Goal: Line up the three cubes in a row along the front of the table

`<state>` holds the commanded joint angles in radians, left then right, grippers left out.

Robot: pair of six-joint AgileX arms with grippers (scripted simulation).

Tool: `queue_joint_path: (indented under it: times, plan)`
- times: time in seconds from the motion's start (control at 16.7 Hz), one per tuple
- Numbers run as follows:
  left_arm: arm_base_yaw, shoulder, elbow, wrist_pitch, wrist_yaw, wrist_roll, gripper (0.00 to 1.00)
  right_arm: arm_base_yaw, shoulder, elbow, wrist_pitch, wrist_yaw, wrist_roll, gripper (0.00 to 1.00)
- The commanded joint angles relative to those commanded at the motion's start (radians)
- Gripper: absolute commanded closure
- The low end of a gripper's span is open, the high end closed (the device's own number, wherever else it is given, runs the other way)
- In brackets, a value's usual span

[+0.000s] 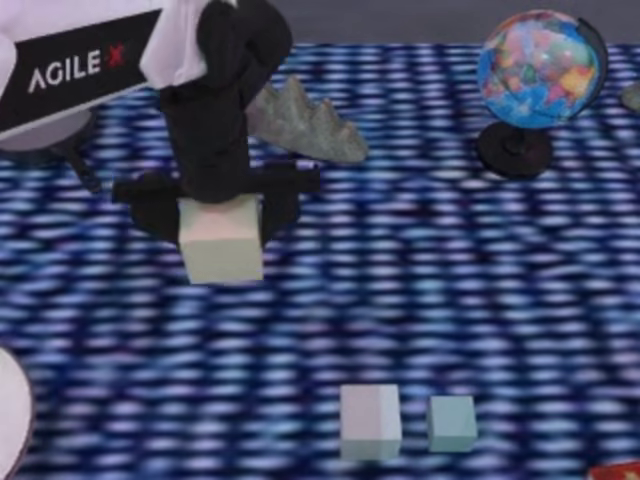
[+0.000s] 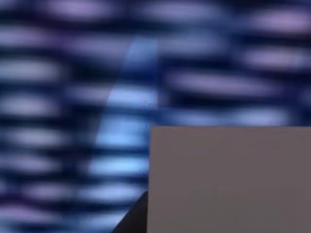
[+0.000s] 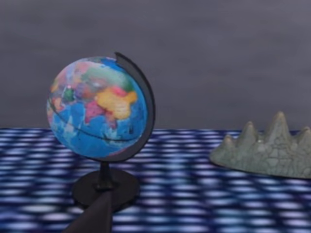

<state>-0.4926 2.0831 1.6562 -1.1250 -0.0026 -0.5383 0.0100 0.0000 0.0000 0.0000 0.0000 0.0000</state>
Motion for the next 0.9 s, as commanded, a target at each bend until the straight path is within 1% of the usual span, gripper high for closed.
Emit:
queue_joint_path:
  times: [0.3,0.48,0.6,0.9]
  plan:
    - [-0.141,-0.238,-0.324,0.047,-0.001,-0.117,1.00,0.000,0.000,0.000,0.000,0.000,0.000,0.00]
    - [-0.210,-0.351,-0.445,0.071,-0.001,-0.173,1.00,0.000,0.000,0.000,0.000,0.000,0.000,0.00]
    - [-0.229,-0.377,-0.471,0.078,-0.002,-0.188,1.00,0.000,0.000,0.000,0.000,0.000,0.000,0.00]
    - [-0.224,-0.373,-0.472,0.079,-0.002,-0.185,1.00,0.000,0.000,0.000,0.000,0.000,0.000,0.00]
